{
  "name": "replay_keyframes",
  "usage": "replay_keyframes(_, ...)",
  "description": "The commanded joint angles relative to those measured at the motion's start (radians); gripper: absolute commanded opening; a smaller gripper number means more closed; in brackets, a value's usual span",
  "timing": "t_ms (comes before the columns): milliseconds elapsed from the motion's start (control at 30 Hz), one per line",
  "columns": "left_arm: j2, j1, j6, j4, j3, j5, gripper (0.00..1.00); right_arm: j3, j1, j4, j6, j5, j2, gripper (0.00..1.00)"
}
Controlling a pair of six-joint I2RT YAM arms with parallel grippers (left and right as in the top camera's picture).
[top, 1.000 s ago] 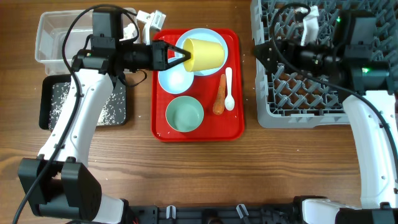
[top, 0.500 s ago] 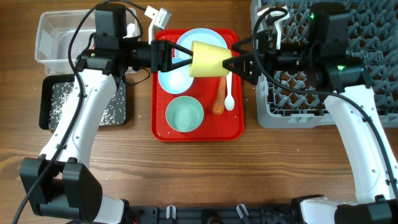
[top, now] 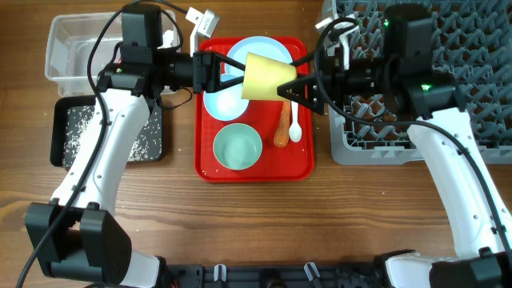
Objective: Sort waste into correct bins and load items into the dishwasher rack
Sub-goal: 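Grasp the yellow cup with the right gripper from the left gripper, then carry the yellow cup right and set it upright in the rack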
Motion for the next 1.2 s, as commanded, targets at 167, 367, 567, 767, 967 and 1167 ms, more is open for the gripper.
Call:
replay_keyframes(167, -0.002, -0.003, 0.000, 0.004, 0.008, 0.026, 0.04, 0.015, 0.028, 0.008, -0.019, -0.039, 0.035, 0.61)
replay_keyframes(367, -0.002, -0.003, 0.000, 0.003, 0.008, 0.026, 0.13, 0.015, 0.028, 0.009, -0.018, -0.039, 0.035, 0.45)
replay_keyframes(567, -0.002, -0.003, 0.001, 0.003, 0.008, 0.025, 0.50, 0.015, 0.013, 0.008, -0.017, -0.035, 0.035, 0.43)
replay_keyframes(767, -0.002, -0.003, 0.001, 0.003, 0.008, 0.024, 0.51, 0.015, -0.055, -0.022, -0.018, -0.035, 0.033, 0.43)
replay_keyframes(967, -0.002, -0.003, 0.001, 0.002, 0.008, -0.010, 0.51, 0.015, -0.197, -0.097, -0.005, 0.023, 0.019, 0.45)
replay_keyframes(1167, -0.002, -0.003, 0.001, -0.050, 0.008, -0.117, 0.51, 0.015, -0.333, -0.266, 0.010, 0.267, 0.008, 0.47)
